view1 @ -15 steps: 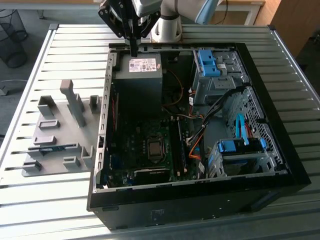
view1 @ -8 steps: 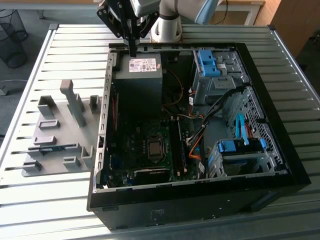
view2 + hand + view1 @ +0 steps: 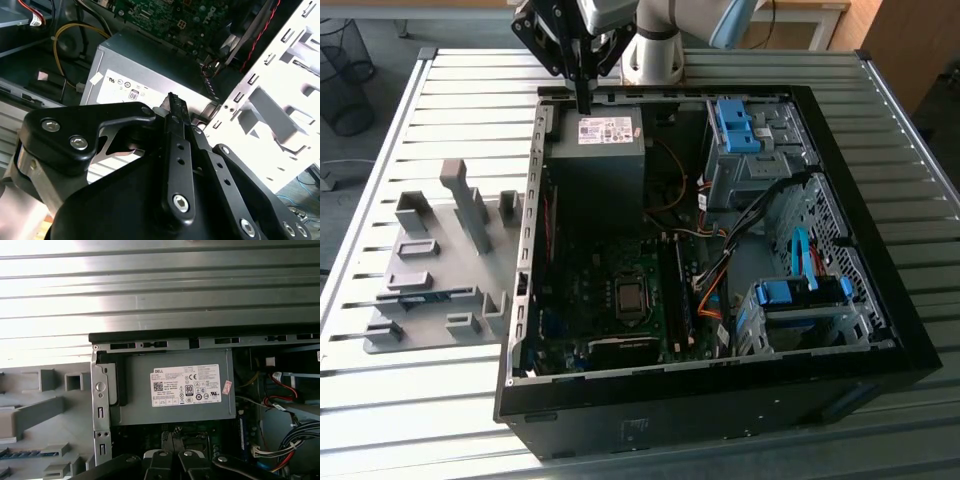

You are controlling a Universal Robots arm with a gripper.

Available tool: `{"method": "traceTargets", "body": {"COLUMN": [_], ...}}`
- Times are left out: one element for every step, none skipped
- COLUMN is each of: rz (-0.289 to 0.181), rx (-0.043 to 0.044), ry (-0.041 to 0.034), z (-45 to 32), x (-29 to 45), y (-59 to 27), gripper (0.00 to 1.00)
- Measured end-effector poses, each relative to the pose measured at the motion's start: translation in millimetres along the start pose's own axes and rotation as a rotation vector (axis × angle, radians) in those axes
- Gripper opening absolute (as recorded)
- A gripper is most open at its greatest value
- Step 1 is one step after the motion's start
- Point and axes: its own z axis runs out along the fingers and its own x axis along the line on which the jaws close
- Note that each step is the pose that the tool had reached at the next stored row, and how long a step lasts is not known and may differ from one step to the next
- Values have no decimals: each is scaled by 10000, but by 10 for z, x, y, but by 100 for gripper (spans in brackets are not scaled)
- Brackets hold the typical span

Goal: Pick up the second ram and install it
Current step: 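Reach for the second ram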

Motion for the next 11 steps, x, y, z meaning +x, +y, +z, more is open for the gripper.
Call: {"method": "traceTargets", "body": {"rz": [0, 0, 0, 0, 0, -1, 0, -1, -1, 0, 0], "rx": [0, 0, 0, 0, 1, 0, -1, -1, 0, 0, 0], "ry": [0, 0, 0, 0, 0, 0, 0, 0, 0, 0, 0], "z": [0, 1, 1, 1, 1, 2, 2, 2, 3, 3, 3], "x": [3, 6, 9, 12, 15, 19, 21, 23, 26, 28, 30], "y": [0, -1, -1, -1, -1, -2, -2, -2, -2, -2, -3], "gripper": [10, 10, 10, 10, 10, 10, 10, 10, 10, 10, 10]}}
